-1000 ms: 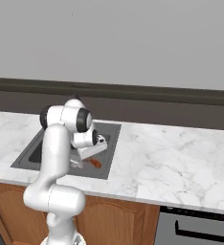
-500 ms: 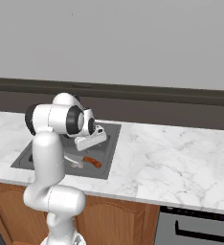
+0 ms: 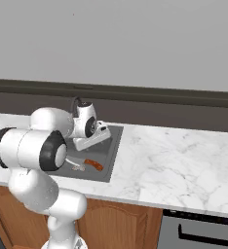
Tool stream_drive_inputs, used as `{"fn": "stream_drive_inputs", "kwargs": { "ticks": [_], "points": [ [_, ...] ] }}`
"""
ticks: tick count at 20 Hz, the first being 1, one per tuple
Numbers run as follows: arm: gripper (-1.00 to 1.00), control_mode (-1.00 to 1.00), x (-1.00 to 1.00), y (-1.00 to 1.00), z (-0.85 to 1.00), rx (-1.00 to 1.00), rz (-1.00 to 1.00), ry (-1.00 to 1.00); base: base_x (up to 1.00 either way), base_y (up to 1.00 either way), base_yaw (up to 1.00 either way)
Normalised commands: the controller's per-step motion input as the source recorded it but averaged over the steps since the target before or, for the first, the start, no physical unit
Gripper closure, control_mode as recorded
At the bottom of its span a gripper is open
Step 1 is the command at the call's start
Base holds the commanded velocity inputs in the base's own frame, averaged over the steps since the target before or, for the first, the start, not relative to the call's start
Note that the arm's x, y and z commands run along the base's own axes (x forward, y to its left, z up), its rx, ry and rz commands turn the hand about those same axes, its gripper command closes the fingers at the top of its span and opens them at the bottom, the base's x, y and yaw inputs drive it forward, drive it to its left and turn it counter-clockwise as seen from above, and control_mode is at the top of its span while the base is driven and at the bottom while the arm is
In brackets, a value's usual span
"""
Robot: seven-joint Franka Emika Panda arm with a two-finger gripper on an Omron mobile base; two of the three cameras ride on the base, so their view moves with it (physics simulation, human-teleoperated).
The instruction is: Move the cutting board and knife to the sink. Then move spray from the cabinet to the counter.
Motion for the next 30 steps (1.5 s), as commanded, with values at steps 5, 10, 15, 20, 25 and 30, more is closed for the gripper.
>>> {"fn": "stream_drive_inputs", "kwargs": {
  "ticks": [5,10,15,20,25,30],
  "points": [
    [-1.00,-1.00,-0.64,-0.18,1.00,0.09,0.00,-0.11,0.00,0.00,0.00],
    [-1.00,-1.00,-0.70,-0.16,1.00,0.09,0.00,-0.06,0.00,0.00,0.00],
    [-1.00,-1.00,-0.67,-0.10,1.00,0.11,0.00,-0.02,0.00,0.00,0.00],
    [-1.00,-1.00,-0.72,0.00,1.00,0.11,-0.06,-0.08,0.00,0.00,0.00],
    [-1.00,-1.00,-0.83,0.00,0.85,0.02,-0.11,-0.21,0.00,0.00,0.00],
    [-1.00,-1.00,-0.58,0.02,0.41,0.00,-0.11,-0.14,0.00,0.00,0.00]
  ]
}}
